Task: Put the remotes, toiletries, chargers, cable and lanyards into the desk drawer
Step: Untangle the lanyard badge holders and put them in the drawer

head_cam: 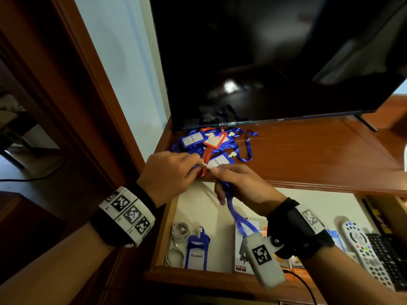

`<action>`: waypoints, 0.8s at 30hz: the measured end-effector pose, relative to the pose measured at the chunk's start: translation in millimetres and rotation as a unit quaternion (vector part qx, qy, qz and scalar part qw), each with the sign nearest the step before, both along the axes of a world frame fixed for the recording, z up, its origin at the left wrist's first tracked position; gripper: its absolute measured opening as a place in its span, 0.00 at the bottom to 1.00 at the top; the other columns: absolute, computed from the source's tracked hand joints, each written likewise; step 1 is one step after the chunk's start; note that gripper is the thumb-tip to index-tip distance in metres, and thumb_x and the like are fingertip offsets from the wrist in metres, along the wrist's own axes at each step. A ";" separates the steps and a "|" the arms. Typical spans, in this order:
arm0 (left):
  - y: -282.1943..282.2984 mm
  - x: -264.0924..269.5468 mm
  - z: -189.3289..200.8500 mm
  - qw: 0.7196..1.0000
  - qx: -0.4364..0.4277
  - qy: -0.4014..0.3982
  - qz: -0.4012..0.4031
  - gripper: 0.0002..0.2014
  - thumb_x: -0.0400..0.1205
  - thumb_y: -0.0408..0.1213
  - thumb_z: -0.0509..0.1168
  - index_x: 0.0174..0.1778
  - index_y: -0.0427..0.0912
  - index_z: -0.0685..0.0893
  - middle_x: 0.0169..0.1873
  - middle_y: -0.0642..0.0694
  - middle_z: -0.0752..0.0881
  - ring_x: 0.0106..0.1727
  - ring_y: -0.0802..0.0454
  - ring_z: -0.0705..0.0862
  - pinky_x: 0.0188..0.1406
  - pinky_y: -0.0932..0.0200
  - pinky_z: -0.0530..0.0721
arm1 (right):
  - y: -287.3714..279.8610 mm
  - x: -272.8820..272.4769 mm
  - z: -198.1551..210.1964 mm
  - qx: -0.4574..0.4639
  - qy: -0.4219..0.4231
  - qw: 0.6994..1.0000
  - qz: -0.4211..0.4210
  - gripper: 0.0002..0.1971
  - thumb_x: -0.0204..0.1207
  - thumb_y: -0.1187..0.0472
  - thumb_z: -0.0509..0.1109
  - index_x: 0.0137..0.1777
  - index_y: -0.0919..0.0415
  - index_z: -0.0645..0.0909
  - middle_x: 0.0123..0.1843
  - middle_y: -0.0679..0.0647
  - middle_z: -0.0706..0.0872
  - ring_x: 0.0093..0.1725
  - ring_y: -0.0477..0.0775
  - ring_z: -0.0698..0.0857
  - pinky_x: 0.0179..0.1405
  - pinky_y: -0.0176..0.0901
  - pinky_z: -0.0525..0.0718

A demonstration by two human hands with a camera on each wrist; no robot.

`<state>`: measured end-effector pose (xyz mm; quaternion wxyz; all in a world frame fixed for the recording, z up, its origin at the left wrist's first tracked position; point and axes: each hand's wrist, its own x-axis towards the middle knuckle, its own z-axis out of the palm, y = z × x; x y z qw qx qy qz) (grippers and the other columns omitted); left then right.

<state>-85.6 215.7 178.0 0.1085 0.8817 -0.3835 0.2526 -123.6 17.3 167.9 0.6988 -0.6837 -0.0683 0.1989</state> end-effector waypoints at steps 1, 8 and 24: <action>-2.0 -2.3 -2.3 1.000 -0.003 -0.013 -0.003 0.10 0.79 0.44 0.63 0.44 0.44 0.87 0.29 0.48 0.87 0.25 0.48 0.83 0.21 0.59 0.80 | 2.3 2.2 1.4 -0.011 0.003 1.000 -0.019 0.18 0.80 0.52 0.66 0.50 0.71 0.80 0.25 0.55 0.74 0.26 0.52 0.71 0.31 0.45 0.71; -6.1 -14.3 -25.2 0.940 -0.180 0.284 -0.053 0.24 0.68 0.51 0.73 0.56 0.48 0.74 0.57 0.54 0.79 0.58 0.58 0.81 0.52 0.66 0.82 | -8.7 3.8 16.9 -0.137 -0.094 0.985 -0.045 0.12 0.78 0.68 0.66 0.43 0.82 0.77 0.23 0.49 0.71 0.22 0.42 0.66 0.22 0.30 0.63; -19.3 -7.3 -2.9 0.865 -0.218 0.450 -0.034 0.06 0.70 0.39 0.77 0.39 0.51 0.87 0.38 0.53 0.89 0.43 0.55 0.88 0.35 0.63 0.84 | -22.8 -7.5 -4.5 -0.045 -0.152 0.983 -0.098 0.13 0.78 0.58 0.67 0.34 0.64 0.80 0.29 0.52 0.77 0.28 0.50 0.69 0.26 0.39 0.64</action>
